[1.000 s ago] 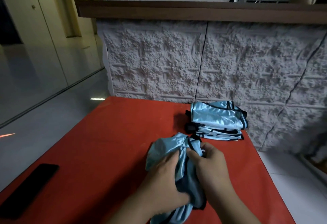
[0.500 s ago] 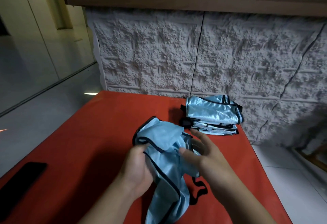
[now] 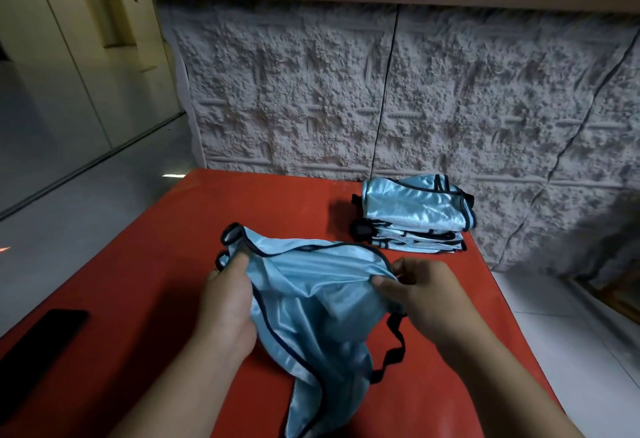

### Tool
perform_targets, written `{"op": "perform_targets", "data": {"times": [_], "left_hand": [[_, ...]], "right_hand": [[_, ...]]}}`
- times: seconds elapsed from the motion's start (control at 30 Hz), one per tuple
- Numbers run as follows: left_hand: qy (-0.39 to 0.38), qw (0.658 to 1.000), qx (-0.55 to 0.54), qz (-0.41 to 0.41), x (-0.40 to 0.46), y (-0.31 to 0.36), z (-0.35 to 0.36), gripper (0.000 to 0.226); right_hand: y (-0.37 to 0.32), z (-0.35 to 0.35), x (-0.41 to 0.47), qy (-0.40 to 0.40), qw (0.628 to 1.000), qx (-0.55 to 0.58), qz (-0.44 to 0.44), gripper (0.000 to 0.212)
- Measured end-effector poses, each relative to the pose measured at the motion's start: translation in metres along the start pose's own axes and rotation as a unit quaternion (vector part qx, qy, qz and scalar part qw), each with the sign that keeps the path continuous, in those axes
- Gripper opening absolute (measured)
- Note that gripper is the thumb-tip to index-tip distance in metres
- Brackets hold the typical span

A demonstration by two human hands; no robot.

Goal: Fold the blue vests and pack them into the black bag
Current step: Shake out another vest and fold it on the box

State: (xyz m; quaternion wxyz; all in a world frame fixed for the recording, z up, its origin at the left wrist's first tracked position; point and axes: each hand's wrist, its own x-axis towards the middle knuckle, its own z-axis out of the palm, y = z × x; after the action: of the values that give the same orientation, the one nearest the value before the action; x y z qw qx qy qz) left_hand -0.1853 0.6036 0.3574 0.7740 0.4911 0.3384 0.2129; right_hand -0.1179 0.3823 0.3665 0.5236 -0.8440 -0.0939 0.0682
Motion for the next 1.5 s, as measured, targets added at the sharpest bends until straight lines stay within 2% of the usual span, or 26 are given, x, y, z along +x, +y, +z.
{"op": "perform_targets", "data": {"times": [0.1, 0.2, 0.3, 0.37, 0.43, 0.47, 0.53, 0.57, 0.6, 0.67, 0.73, 0.77, 0.8, 0.83, 0.93, 1.0, 1.03, 1.07, 1.13, 1.2, 1.23, 1.3, 1.37, 1.43, 1.5], "left_hand": [[-0.043, 0.998, -0.050, -0.022, 0.003, 0.003, -0.001, 0.034], [-0.106, 0.986, -0.123, -0.023, 0.000, 0.009, -0.001, 0.036], [-0.167, 0.972, -0.165, 0.015, 0.000, 0.016, -0.002, 0.029], [-0.203, 0.966, -0.159, 0.021, 0.000, 0.021, -0.005, 0.035], [-0.196, 0.972, -0.126, 0.010, 0.010, 0.020, -0.013, 0.044], [-0.171, 0.977, -0.124, -0.012, 0.018, 0.019, -0.019, 0.046], [-0.068, 0.987, -0.129, -0.061, 0.032, 0.017, -0.033, 0.040], [-0.035, 0.989, -0.120, -0.080, 0.036, 0.015, -0.039, 0.032], [0.005, 0.992, -0.088, -0.087, 0.038, 0.016, -0.046, 0.024], [-0.002, 0.992, -0.065, -0.107, 0.033, 0.018, -0.049, 0.011], [-0.027, 0.991, -0.046, -0.120, 0.030, 0.017, -0.052, 0.027], [-0.004, 0.996, 0.001, -0.094, 0.035, 0.012, -0.053, 0.029], [0.037, 0.994, 0.095, -0.050, 0.037, 0.008, -0.052, 0.030], [0.078, 0.975, 0.206, 0.008, 0.038, 0.003, -0.050, 0.031], [0.089, 0.864, 0.473, 0.148, 0.034, -0.007, -0.044, 0.036], [0.124, 0.798, 0.545, 0.224, 0.029, -0.010, -0.044, 0.037], [0.130, 0.775, 0.559, 0.263, 0.025, -0.013, -0.042, 0.037], [0.116, 0.769, 0.555, 0.298, 0.020, -0.016, -0.037, 0.037], [0.035, 0.775, 0.530, 0.343, 0.010, -0.028, -0.025, 0.031], [-0.061, 0.796, 0.500, 0.336, 0.000, -0.040, -0.011, 0.019], [-0.103, 0.811, 0.483, 0.315, -0.003, -0.046, -0.006, 0.013], [-0.180, 0.853, 0.432, 0.230, -0.005, -0.053, 0.003, 0.017], [-0.227, 0.890, 0.370, 0.142, -0.006, -0.054, 0.011, 0.020], [-0.243, 0.921, 0.299, 0.068, -0.006, -0.053, 0.016, 0.037], [-0.253, 0.935, 0.249, -0.013, -0.005, -0.053, 0.016, 0.055]], "right_hand": [[0.006, -0.001, 0.004, 0.038, 0.998, -0.054, -0.021, 0.013], [-0.001, -0.007, 0.004, 0.113, 0.992, 0.007, -0.063, 0.018], [-0.024, -0.016, -0.010, 0.219, 0.949, 0.084, -0.212, 0.017], [-0.032, -0.012, -0.020, 0.248, 0.920, 0.059, -0.299, 0.026], [-0.029, 0.002, -0.022, 0.191, 0.926, -0.007, -0.326, 0.032], [-0.023, 0.010, -0.021, 0.113, 0.943, -0.045, -0.309, 0.031], [-0.005, 0.025, -0.018, -0.103, 0.968, -0.118, -0.194, 0.032], [0.006, 0.031, -0.017, -0.188, 0.962, -0.152, -0.131, 0.036], [0.017, 0.033, -0.016, -0.227, 0.952, -0.187, -0.087, 0.038], [0.031, 0.032, -0.014, -0.224, 0.937, -0.260, -0.058, 0.032], [0.042, 0.028, -0.010, -0.194, 0.928, -0.316, -0.040, 0.029], [0.048, 0.028, -0.006, -0.172, 0.919, -0.354, -0.025, 0.031], [0.054, 0.027, -0.001, -0.138, 0.918, -0.373, -0.001, 0.036], [0.063, 0.027, 0.005, -0.108, 0.926, -0.359, 0.036, 0.045], [0.078, 0.030, 0.014, -0.070, 0.951, -0.285, 0.096, 0.066], [0.088, 0.035, 0.021, -0.043, 0.963, -0.246, 0.102, 0.064], [0.091, 0.038, 0.023, -0.031, 0.973, -0.204, 0.106, 0.061], [0.094, 0.041, 0.025, -0.017, 0.983, -0.144, 0.117, 0.055], [0.098, 0.048, 0.030, -0.017, 0.986, 0.003, 0.165, 0.035], [0.096, 0.055, 0.030, -0.039, 0.973, 0.112, 0.199, 0.030], [0.091, 0.058, 0.028, -0.052, 0.973, 0.130, 0.181, 0.030], [0.077, 0.064, 0.023, -0.083, 0.986, 0.117, 0.081, 0.027], [0.057, 0.069, 0.012, -0.122, 0.989, 0.063, -0.052, 0.014], [0.037, 0.077, -0.003, -0.161, 0.973, -0.003, -0.164, 0.014], [0.031, 0.085, -0.015, -0.175, 0.951, -0.079, -0.242, 0.017]]}}
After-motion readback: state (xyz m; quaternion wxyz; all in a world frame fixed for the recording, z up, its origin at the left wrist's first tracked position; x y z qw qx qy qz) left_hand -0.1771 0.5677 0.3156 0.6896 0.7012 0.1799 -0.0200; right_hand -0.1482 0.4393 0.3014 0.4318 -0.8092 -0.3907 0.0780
